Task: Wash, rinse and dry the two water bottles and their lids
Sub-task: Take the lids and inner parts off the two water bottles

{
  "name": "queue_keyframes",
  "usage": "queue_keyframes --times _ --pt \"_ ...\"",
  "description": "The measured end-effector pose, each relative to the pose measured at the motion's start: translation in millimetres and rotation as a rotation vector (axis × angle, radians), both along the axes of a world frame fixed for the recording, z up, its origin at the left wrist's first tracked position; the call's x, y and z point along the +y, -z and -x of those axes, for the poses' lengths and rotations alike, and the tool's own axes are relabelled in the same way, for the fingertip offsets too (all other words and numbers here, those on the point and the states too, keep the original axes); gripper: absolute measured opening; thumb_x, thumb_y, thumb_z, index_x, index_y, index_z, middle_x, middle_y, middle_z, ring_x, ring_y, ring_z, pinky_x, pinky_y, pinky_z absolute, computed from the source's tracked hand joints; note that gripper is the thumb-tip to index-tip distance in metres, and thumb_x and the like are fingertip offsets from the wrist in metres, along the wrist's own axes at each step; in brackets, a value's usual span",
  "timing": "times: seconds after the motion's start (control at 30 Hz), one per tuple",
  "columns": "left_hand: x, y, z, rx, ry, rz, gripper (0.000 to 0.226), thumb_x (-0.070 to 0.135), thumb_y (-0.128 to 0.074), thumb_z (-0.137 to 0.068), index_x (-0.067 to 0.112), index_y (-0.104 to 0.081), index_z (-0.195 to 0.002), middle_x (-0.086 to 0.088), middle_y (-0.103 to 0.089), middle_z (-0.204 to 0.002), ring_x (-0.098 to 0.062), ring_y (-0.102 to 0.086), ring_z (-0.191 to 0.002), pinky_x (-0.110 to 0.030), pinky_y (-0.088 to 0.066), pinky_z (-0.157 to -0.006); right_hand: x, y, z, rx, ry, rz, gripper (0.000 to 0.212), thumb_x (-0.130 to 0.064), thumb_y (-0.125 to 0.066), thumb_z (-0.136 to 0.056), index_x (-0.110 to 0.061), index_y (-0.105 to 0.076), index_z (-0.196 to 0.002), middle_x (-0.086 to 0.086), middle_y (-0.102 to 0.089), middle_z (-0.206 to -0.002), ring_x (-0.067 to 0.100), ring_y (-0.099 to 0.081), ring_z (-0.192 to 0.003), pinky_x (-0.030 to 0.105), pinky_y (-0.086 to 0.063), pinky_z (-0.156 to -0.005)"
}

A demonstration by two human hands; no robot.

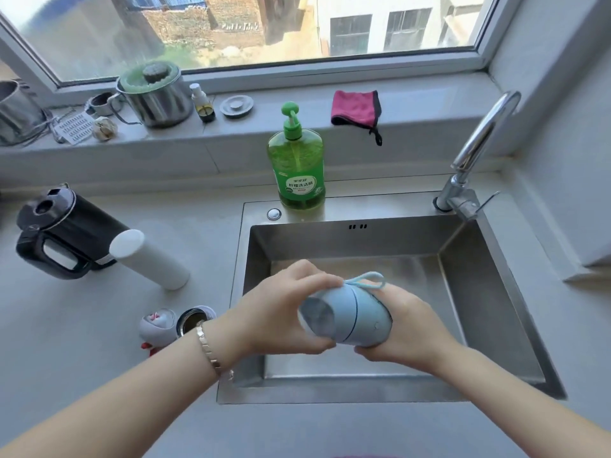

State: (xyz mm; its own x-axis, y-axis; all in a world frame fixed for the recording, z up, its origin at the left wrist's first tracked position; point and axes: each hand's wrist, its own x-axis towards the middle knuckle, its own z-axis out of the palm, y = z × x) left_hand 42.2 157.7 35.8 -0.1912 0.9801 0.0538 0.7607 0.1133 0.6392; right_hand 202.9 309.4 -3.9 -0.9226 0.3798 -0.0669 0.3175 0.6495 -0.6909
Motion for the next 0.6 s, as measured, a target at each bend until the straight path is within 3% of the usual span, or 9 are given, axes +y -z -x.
queue_keyframes --times 0.07,0.1,0.13,0.2,0.27,0.37,0.43,0.5,0.6 --pt "4 -7 -12 -0.212 -0.276 0.142 0.050 0.061 -0.063 -0.063 0.029 -0.055 -0.100 0.010 -0.060 -0.090 -0.013 -0.063 -0.077 -0.026 -0.051 -0.068 -2 1 1 0.017 -0.004 -0.043 0.072 -0.034 -0.077 -0.047 -0.043 -0.053 -0.114 -0.024 -0.058 -0.095 0.004 -0.053 -0.087 0.018 -0.041 -0.071" --pt "4 -6 -12 -0.200 -0.347 0.187 0.050 0.064 -0.060 -0.069 0.027 -0.054 -0.103 0.008 -0.063 -0.093 -0.014 -0.065 -0.077 -0.027 -0.050 -0.069 -2 3 1 0.040 -0.008 -0.071 0.071 -0.036 -0.075 -0.046 -0.043 -0.051 -0.113 -0.022 -0.060 -0.095 0.004 -0.054 -0.086 0.019 -0.042 -0.070" --pt "3 -6 -13 -0.099 -0.314 0.239 0.055 0.064 -0.058 -0.074 0.029 -0.049 -0.116 0.005 -0.061 -0.106 -0.014 -0.065 -0.088 -0.026 -0.049 -0.076 -2 4 1 0.058 -0.008 -0.081 0.071 -0.037 -0.074 -0.046 -0.043 -0.049 -0.112 -0.021 -0.061 -0.095 0.005 -0.054 -0.086 0.021 -0.043 -0.070" --pt "0 -7 -9 0.103 -0.098 0.220 0.079 0.051 -0.069 -0.074 0.038 -0.023 -0.137 0.004 -0.037 -0.137 -0.014 -0.045 -0.120 -0.024 -0.042 -0.094 -2 3 1 0.052 -0.005 -0.036 0.075 -0.036 -0.075 -0.046 -0.047 -0.044 -0.113 -0.025 -0.060 -0.096 0.002 -0.052 -0.089 0.019 -0.044 -0.071" --pt "-5 -3 -3 0.221 0.120 0.041 0.084 0.027 -0.078 -0.067 0.040 -0.028 -0.134 0.008 -0.030 -0.136 -0.017 -0.043 -0.116 -0.029 -0.049 -0.089 -1 2 0 0.029 -0.024 0.026 0.077 -0.033 -0.076 -0.046 -0.052 -0.041 -0.112 -0.031 -0.056 -0.097 -0.002 -0.050 -0.092 0.010 -0.040 -0.071" --pt "-9 -10 -5 0.035 -0.051 0.140 0.074 0.037 -0.077 -0.067 0.040 -0.037 -0.128 0.020 -0.042 -0.113 -0.008 -0.051 -0.097 -0.021 -0.046 -0.080 -2 3 1 0.029 -0.067 0.012 0.077 -0.034 -0.076 -0.046 -0.050 -0.040 -0.113 -0.028 -0.057 -0.096 0.000 -0.049 -0.091 0.006 -0.038 -0.069" --pt "-12 -9 -7 -0.048 -0.161 0.231 0.083 0.050 -0.077 -0.065 0.048 -0.026 -0.130 0.020 -0.043 -0.115 -0.003 -0.048 -0.101 -0.019 -0.042 -0.087 -5 4 1 0.052 -0.065 -0.003 0.076 -0.035 -0.075 -0.047 -0.048 -0.041 -0.113 -0.026 -0.058 -0.094 0.000 -0.051 -0.089 0.006 -0.037 -0.067" --pt "-13 -7 -9 -0.040 -0.069 0.184 0.081 0.053 -0.074 -0.064 0.054 -0.023 -0.127 0.021 -0.037 -0.124 0.002 -0.044 -0.108 -0.015 -0.041 -0.088 -7 5 2 0.081 -0.081 -0.003 0.075 -0.035 -0.076 -0.046 -0.046 -0.044 -0.114 -0.028 -0.057 -0.094 -0.001 -0.051 -0.088 0.005 -0.037 -0.069" --pt "-18 -7 -13 -0.216 -0.161 0.187 0.054 0.057 -0.068 -0.060 0.049 -0.045 -0.109 0.021 -0.051 -0.107 -0.002 -0.054 -0.096 -0.015 -0.047 -0.079 -10 6 4 0.071 -0.120 -0.029 0.068 -0.041 -0.073 -0.050 -0.043 -0.046 -0.113 -0.023 -0.059 -0.094 0.001 -0.053 -0.085 0.013 -0.042 -0.069"
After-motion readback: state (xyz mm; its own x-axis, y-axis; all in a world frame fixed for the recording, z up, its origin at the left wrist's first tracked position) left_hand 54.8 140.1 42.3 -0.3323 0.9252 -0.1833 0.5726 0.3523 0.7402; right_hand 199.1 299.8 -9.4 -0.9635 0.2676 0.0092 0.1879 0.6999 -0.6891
